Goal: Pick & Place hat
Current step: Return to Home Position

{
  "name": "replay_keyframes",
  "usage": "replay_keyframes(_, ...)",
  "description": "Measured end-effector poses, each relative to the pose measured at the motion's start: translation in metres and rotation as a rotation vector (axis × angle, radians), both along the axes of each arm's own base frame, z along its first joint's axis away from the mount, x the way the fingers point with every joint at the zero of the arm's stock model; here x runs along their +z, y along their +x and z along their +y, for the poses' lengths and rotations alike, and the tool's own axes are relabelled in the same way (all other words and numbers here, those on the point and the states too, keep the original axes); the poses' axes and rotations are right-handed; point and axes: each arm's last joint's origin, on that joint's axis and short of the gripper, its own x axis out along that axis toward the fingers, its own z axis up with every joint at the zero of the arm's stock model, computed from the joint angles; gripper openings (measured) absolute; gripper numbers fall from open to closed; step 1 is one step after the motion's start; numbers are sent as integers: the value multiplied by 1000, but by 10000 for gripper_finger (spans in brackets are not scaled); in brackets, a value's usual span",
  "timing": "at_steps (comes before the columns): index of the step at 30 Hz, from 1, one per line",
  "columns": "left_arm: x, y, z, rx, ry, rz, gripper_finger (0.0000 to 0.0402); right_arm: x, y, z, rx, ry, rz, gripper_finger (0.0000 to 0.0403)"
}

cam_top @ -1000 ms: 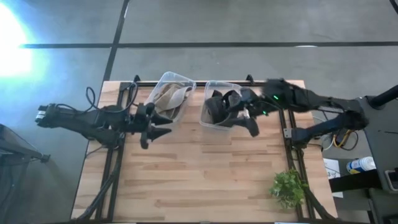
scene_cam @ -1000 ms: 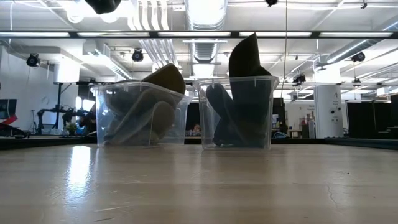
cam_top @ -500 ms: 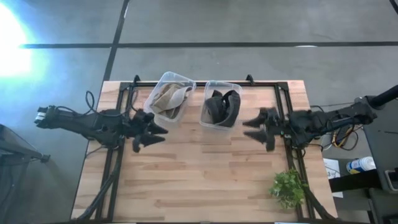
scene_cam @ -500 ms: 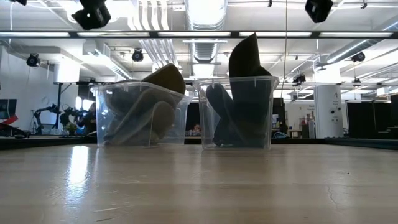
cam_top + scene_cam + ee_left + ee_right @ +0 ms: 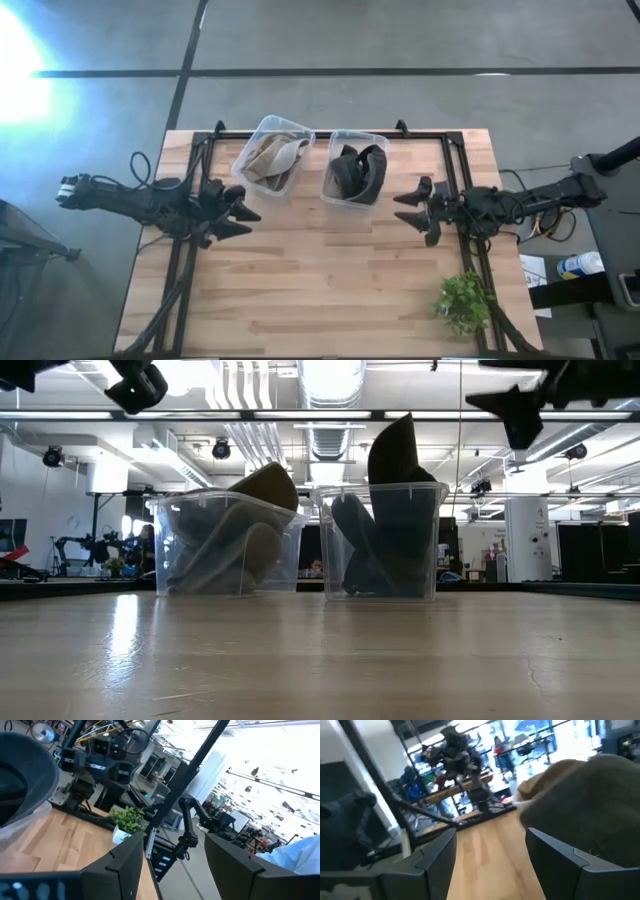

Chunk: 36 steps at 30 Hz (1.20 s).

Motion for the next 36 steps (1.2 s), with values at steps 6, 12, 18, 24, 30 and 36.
replay_keyframes(6, -1, 0, 0, 17, 46, -9, 206, -26, -12, -10, -111, 37, -3, 233)
replay_keyframes(12, 0, 0, 0, 23, 62, -17, 206, -48, -19, -13, -127, 65, 10, 233)
replay_keyframes(18, -1, 0, 0, 25, 48, -12, 206, -68, -22, -13, -131, 56, 47, 233)
replay_keyframes(24, -4, 1, 0, 18, 16, 10, 206, -91, -25, -13, -131, 35, 148, 233)
replay_keyframes(30, -15, 0, 0, 13, 20, 38, 206, -102, -29, -13, -123, 10, 273, 233)
replay_keyframes(36, -36, -16, 4, 38, 15, 27, 206, -91, -34, -16, -133, 35, 156, 233)
